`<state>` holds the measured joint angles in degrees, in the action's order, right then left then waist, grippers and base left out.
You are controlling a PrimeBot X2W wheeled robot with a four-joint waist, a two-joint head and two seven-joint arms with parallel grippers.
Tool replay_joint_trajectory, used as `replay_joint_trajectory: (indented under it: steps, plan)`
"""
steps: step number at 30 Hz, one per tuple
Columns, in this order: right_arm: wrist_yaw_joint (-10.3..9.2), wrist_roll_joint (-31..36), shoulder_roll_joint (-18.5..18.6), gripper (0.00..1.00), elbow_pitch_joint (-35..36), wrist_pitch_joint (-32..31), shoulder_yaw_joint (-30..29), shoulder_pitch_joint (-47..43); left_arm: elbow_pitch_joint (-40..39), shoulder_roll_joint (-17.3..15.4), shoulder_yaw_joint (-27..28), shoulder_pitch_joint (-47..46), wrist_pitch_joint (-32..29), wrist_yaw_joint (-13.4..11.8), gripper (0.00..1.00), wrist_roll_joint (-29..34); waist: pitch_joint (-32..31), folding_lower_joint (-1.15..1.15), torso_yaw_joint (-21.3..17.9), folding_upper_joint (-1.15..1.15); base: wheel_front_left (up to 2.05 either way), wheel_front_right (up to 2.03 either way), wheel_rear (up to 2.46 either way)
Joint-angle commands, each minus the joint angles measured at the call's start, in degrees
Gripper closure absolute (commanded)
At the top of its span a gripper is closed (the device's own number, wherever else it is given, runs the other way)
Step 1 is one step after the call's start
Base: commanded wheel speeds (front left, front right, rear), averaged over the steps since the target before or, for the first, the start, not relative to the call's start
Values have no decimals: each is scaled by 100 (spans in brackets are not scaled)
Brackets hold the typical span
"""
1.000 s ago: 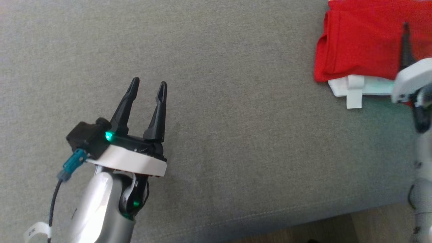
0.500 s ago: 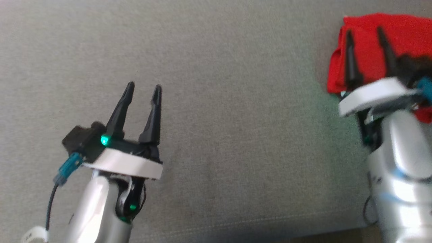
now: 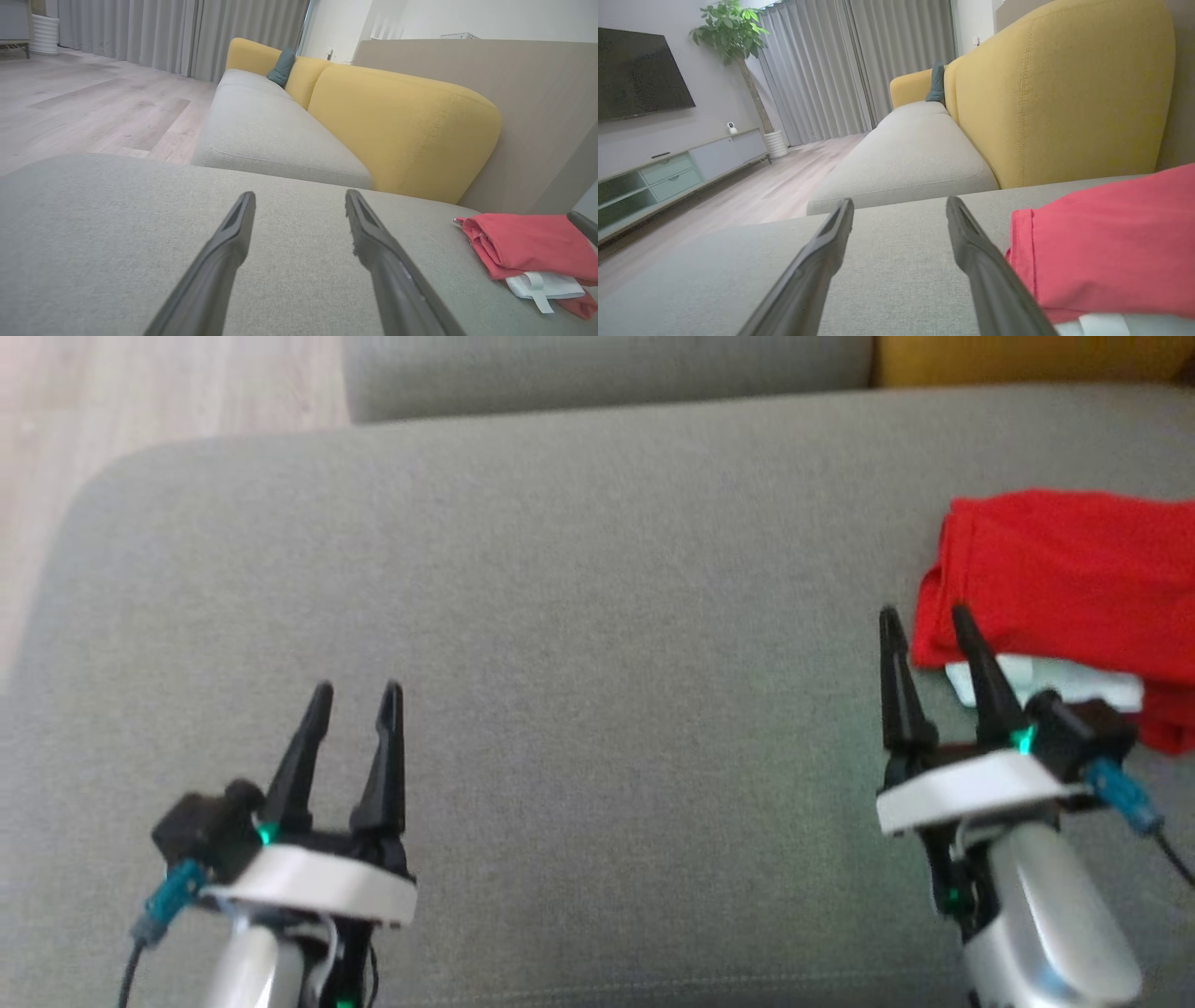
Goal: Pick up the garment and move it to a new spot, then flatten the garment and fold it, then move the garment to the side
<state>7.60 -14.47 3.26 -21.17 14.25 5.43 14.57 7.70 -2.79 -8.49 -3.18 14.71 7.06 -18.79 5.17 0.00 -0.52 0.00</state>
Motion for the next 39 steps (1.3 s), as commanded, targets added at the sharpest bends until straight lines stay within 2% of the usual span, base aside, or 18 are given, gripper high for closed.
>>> replay_joint_trajectory:
  steps: [1,6,12,16,39]
  plan:
    - [-11,-25,-36,0,263,69,139,44,-172,-12,180,-98,29,-2,0,-25,-163,0,89,0,0,0,0]
    - [-11,-136,-37,0,753,72,176,-449,-178,-11,160,134,29,-73,0,-39,-293,0,145,0,0,0,0]
    - [-11,28,-37,0,1113,73,85,-786,-223,-10,191,259,29,-125,0,170,-297,0,113,0,0,0,0]
    - [-11,164,-37,0,1163,74,3,-883,-244,-10,257,314,29,-238,0,27,-299,0,58,0,0,0,0]
    - [-11,96,-38,0,1231,74,18,-922,-626,-10,385,358,29,-199,0,-169,-287,0,-70,0,0,0,0]
